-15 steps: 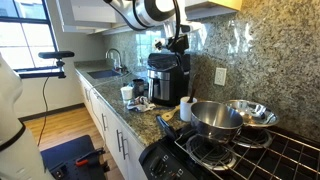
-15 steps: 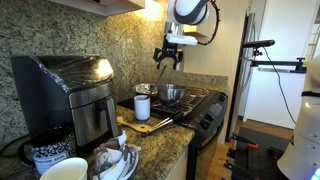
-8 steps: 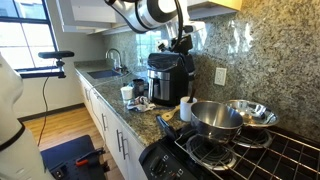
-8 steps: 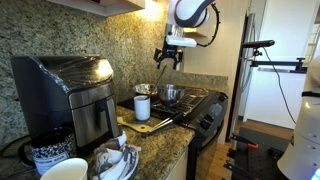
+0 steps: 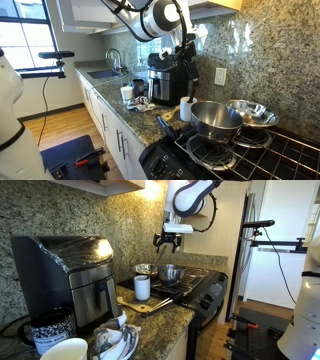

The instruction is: Use the wooden spatula from the white mug to stir the contents in the silver bowl at the front of the stove then place it back in the mug

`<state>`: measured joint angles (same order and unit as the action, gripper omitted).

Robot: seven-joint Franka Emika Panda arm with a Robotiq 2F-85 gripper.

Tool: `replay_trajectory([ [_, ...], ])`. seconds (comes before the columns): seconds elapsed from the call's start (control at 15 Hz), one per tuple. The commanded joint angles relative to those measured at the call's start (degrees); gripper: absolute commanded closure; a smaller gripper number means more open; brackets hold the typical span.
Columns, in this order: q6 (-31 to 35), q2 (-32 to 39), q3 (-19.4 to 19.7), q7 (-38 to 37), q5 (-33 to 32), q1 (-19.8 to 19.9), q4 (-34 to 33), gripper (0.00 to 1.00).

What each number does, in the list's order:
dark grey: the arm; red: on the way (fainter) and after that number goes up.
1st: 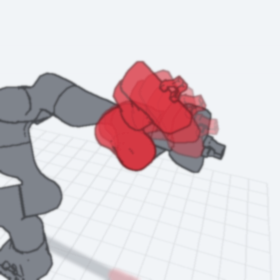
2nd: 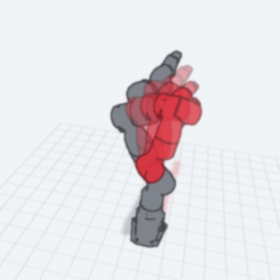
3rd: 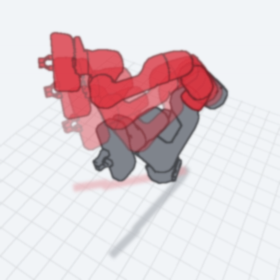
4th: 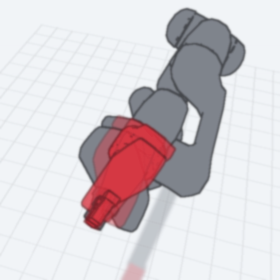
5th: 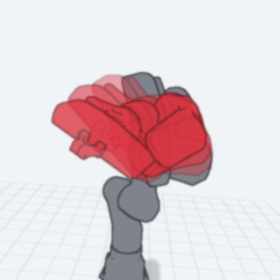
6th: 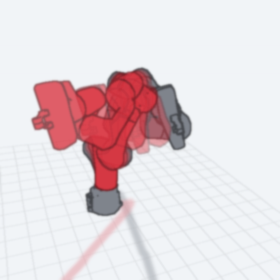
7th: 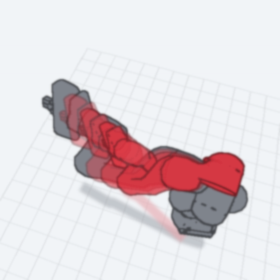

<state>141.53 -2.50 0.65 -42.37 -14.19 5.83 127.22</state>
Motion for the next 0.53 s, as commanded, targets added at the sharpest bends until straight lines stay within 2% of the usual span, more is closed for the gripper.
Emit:
replay_trajectory([
  [0.0, 0.94, 1.12, 0.51, -3.87, -3.1, -0.5, -1.11, 0.0],
  [0.47, 0.46, 1.15, 0.63, -5.85, -5.34, -0.79, -1.9, 0.0],
])
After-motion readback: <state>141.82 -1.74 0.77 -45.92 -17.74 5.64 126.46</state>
